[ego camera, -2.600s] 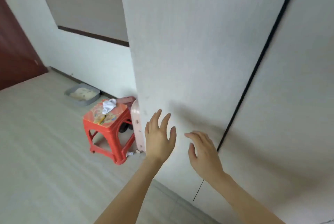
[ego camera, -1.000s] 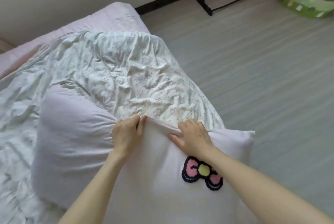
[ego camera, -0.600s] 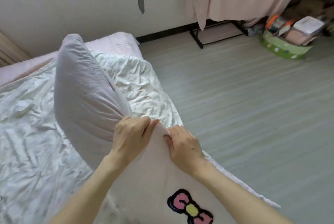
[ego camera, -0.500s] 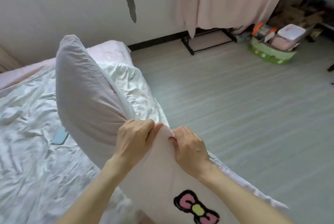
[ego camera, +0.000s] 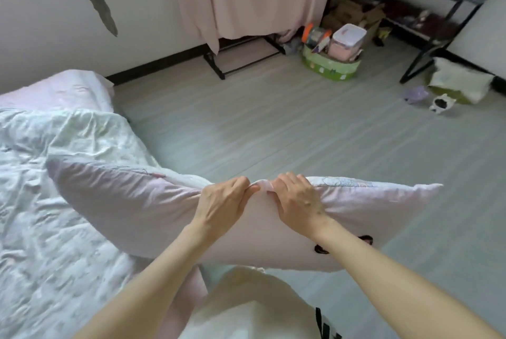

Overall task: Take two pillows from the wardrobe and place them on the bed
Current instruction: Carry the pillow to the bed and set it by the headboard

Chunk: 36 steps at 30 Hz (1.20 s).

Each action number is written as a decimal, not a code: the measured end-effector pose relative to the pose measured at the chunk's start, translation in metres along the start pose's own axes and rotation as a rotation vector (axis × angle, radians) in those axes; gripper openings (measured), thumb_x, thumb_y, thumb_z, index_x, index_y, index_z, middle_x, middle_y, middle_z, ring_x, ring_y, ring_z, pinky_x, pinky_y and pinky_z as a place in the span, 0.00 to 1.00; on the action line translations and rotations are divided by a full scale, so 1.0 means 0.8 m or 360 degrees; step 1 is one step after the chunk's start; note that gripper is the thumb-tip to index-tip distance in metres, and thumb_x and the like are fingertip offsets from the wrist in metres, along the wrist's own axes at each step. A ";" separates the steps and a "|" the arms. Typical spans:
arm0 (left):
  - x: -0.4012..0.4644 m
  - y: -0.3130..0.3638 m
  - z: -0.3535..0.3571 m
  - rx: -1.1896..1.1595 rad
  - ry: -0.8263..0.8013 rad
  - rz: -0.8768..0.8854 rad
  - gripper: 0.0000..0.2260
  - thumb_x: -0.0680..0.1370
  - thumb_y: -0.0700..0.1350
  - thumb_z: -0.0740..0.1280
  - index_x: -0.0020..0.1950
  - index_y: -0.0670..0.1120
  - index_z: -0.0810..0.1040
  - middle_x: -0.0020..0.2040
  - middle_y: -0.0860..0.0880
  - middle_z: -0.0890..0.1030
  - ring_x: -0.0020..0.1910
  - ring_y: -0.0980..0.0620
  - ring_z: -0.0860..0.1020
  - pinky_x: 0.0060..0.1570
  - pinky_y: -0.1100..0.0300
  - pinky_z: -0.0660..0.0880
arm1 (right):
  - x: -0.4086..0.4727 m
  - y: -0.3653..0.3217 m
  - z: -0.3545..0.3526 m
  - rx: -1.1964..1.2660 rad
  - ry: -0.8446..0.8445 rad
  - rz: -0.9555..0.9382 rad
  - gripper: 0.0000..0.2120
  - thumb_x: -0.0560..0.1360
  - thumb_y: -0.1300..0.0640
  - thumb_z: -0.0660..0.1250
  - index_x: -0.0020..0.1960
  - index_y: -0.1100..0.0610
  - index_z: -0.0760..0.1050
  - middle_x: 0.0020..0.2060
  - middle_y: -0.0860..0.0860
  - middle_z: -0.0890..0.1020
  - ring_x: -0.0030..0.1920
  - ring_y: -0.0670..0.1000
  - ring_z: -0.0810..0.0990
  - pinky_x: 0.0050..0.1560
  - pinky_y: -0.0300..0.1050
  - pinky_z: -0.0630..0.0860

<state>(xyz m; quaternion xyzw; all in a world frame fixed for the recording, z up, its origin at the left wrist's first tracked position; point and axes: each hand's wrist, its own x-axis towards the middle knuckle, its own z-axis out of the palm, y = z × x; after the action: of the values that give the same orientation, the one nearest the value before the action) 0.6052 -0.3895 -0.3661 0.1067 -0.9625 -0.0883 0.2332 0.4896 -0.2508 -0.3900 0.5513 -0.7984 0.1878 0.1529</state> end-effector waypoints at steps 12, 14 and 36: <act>0.178 -0.216 0.145 0.0180 -0.0558 -0.0060 0.14 0.73 0.57 0.56 0.35 0.49 0.70 0.29 0.53 0.76 0.30 0.51 0.77 0.32 0.60 0.68 | 0.197 0.157 0.146 0.0387 -0.0316 0.0075 0.10 0.77 0.51 0.52 0.40 0.55 0.66 0.26 0.51 0.77 0.25 0.54 0.76 0.21 0.39 0.65; 0.221 -0.249 0.169 -0.0043 -0.0616 -0.0144 0.15 0.74 0.57 0.55 0.34 0.47 0.67 0.27 0.51 0.76 0.26 0.48 0.76 0.24 0.63 0.64 | 0.252 0.186 0.163 0.0431 -0.0475 0.0093 0.09 0.73 0.52 0.55 0.39 0.57 0.68 0.26 0.51 0.77 0.26 0.55 0.76 0.23 0.38 0.63; 0.704 -0.662 0.225 0.0422 0.0152 -0.0745 0.09 0.73 0.50 0.59 0.35 0.48 0.71 0.28 0.52 0.71 0.28 0.50 0.72 0.30 0.62 0.59 | 0.931 0.375 0.436 0.0621 -0.0368 -0.0472 0.06 0.65 0.62 0.52 0.39 0.55 0.65 0.27 0.50 0.73 0.26 0.52 0.71 0.24 0.41 0.64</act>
<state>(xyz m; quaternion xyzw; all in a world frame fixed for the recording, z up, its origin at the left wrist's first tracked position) 0.1188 -1.0156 -0.3977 0.3598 -0.9028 -0.0079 0.2356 -0.0619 -0.9309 -0.4011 0.6989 -0.6699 0.2494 -0.0225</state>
